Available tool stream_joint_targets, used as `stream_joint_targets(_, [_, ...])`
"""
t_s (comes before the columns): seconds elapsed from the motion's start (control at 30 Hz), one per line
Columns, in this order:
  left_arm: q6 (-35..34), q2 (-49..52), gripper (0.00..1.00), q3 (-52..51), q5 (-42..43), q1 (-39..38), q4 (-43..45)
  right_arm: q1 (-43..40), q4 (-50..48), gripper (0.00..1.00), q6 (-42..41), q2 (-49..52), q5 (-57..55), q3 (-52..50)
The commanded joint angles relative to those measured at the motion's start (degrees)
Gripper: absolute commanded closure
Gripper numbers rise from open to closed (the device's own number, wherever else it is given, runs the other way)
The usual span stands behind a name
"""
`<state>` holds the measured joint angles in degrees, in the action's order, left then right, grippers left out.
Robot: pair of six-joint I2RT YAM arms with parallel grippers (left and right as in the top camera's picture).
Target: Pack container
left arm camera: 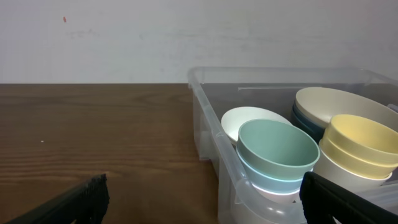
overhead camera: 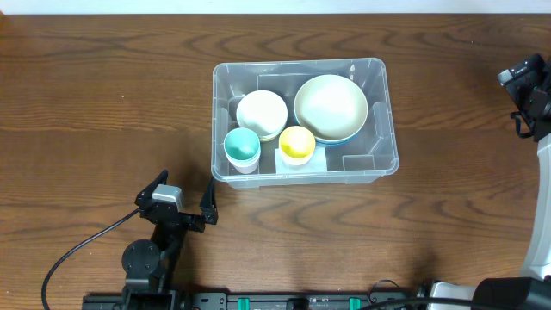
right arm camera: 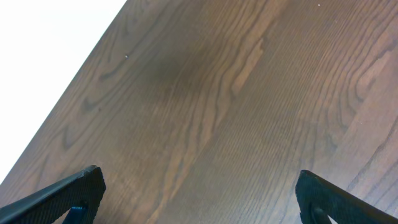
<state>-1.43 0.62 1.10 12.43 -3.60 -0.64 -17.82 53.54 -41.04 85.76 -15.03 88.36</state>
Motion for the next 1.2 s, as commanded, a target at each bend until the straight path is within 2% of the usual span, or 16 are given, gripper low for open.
stream_joint_targets(0.0, [0.98, -0.52, 0.02, -0.87, 0.0, -0.24, -2.32, -0.17, 0.07, 0.01, -0.68, -0.33, -0.61, 0.46])
stream_joint_targets(1.0, [0.98, -0.39, 0.02, -0.87, 0.0, -0.24, -2.27, -0.17, 0.07, 0.01, -0.68, -0.33, -0.61, 0.46])
stream_joint_targets(1.17, [0.98, -0.39, 0.02, -0.87, 0.0, -0.24, -2.25, 1.79, 0.07, 0.01, -0.7, -0.92, -0.61, 0.46])
